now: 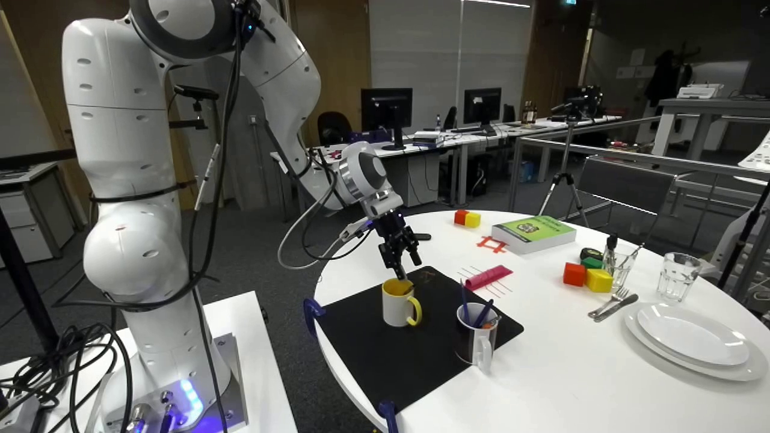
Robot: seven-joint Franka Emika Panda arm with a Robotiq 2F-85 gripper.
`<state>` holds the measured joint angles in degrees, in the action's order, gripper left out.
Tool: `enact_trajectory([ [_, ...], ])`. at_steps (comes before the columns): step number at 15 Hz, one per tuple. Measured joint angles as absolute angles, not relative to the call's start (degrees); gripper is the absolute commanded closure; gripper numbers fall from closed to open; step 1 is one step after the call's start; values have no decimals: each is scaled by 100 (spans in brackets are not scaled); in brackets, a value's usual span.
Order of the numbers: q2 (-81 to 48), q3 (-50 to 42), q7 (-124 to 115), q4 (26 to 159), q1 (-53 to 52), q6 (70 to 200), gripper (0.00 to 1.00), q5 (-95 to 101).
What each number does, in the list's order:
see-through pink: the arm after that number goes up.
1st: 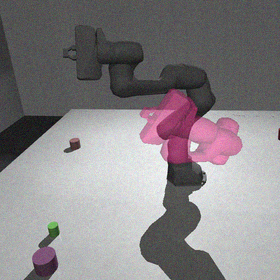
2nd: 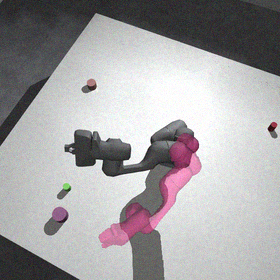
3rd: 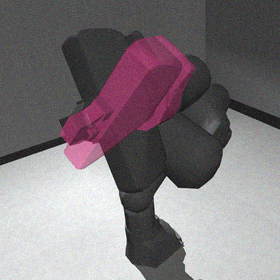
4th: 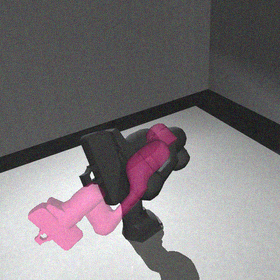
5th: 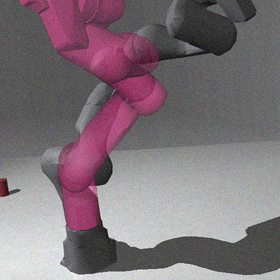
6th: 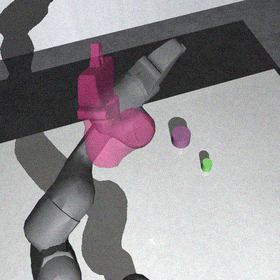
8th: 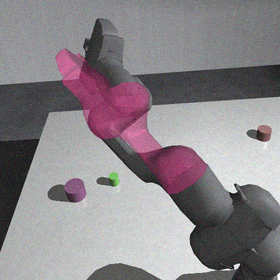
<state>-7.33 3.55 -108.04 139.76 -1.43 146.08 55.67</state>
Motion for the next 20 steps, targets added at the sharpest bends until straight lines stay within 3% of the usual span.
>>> enact_trajectory([
  [10, -912, 237, -11557, 13976, -209, 14734, 0, 6952],
  [20, -1132, 237, -12644, 13975, -209, 14745, 0, 7069],
])
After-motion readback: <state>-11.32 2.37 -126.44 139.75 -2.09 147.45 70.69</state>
